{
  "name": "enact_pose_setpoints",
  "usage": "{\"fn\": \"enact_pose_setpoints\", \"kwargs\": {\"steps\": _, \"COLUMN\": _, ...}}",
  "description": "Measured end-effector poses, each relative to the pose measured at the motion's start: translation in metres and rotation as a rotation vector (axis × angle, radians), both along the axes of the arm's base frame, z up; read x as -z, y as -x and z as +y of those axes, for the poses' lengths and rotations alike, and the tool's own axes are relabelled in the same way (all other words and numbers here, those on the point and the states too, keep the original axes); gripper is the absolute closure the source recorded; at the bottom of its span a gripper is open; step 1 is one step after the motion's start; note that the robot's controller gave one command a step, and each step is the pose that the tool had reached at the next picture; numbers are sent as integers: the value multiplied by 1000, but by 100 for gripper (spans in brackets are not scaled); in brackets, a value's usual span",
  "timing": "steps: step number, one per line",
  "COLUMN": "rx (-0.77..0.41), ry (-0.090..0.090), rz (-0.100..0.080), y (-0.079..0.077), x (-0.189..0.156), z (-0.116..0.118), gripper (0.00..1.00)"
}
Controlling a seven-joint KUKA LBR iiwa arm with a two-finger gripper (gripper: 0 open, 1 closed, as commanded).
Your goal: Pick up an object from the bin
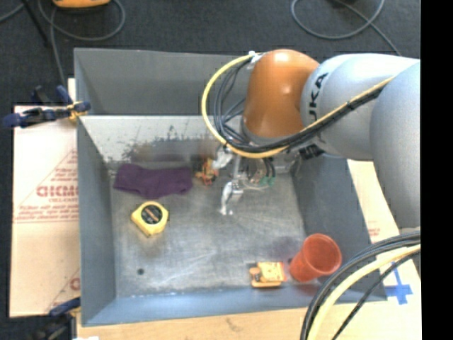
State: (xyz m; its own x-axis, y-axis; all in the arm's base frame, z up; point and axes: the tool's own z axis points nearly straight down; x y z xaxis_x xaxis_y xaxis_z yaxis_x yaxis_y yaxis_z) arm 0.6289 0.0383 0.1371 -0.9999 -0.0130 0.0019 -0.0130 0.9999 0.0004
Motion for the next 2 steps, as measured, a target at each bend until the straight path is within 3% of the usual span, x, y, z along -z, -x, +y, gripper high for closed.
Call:
{"fn": "enact_pose_setpoints", "kwargs": {"steps": 1, "rx": -82, "ry": 1, "rz": -21, "y": 5, "x": -24, "z": -3, "gripper": 0}}
{"fn": "enact_pose_setpoints", "kwargs": {"steps": 2, "rx": -282, "ry": 1, "rz": -7, "y": 0, "x": 15, "z": -13, "gripper": 0}}
